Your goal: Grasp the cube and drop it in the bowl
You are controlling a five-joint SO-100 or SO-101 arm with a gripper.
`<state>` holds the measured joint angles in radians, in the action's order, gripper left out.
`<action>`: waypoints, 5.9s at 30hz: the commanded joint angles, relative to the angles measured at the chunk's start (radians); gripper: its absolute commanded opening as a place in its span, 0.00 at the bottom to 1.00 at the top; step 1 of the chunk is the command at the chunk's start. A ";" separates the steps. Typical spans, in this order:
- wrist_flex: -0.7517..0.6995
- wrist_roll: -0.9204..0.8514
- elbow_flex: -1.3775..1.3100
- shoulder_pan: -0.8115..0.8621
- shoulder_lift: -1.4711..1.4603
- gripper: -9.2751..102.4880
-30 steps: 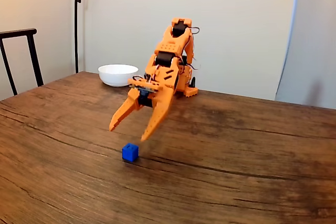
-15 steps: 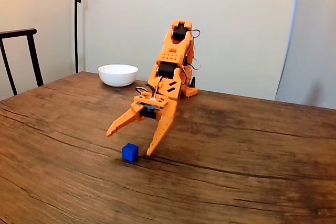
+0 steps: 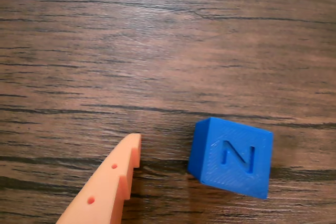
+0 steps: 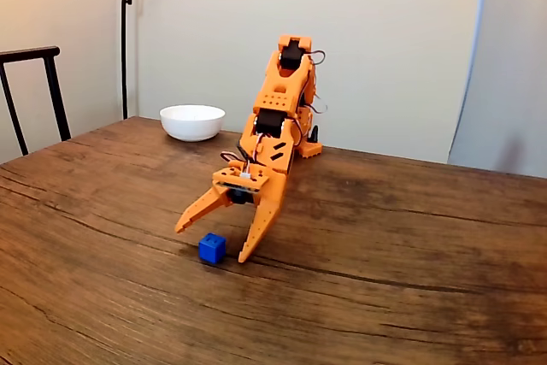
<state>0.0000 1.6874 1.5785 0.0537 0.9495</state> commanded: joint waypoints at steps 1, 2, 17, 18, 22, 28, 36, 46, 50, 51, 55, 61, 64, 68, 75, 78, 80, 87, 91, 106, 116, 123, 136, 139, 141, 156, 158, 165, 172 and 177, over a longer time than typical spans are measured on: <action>0.015 -0.009 -0.043 0.017 0.012 0.53; 0.015 -0.009 -0.043 0.020 0.012 0.53; 0.005 -0.009 -0.037 0.032 -0.006 0.39; 0.005 -0.009 -0.046 0.032 -0.018 0.39; 0.006 -0.011 -0.080 0.032 -0.061 0.39; 0.005 -0.021 -0.091 0.032 -0.083 0.39; 0.002 -0.040 -0.083 0.031 -0.084 0.39; -0.130 -0.061 -0.101 0.028 -0.075 0.26; -0.126 -0.061 -0.103 0.029 -0.077 0.24; -0.129 -0.061 -0.103 0.029 -0.077 0.23; -0.135 -0.061 -0.103 0.028 -0.078 0.18; -0.135 -0.061 -0.101 0.028 -0.078 0.14; -0.135 -0.052 -0.106 0.031 -0.066 0.14; -0.140 -0.046 -0.137 0.029 -0.041 0.14; -0.255 0.006 -0.169 0.044 0.089 0.14; -0.365 0.057 -0.193 0.052 0.172 0.14; -0.439 0.075 -0.210 0.067 0.225 0.14; -0.655 0.147 -0.232 0.100 0.403 0.14; -0.770 0.163 -0.230 0.121 0.502 0.14; -1.155 0.276 -0.213 0.302 0.874 0.14; -1.374 0.310 -0.213 0.525 1.054 0.14; -1.509 0.310 -0.212 0.799 1.131 0.14; -1.502 0.311 0.037 1.236 1.138 0.14; -1.405 0.311 0.147 1.282 1.143 0.14; -1.342 0.311 0.221 1.312 1.138 0.14; -0.996 0.310 0.595 1.483 1.129 0.14; -0.951 0.311 0.638 1.497 1.129 0.15; -0.856 0.413 0.716 1.525 1.129 0.24; -0.871 0.459 0.684 1.514 1.138 0.31; -1.003 0.445 0.606 1.436 1.149 0.32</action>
<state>-0.9388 2.1384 2.2596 1.5232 2.0632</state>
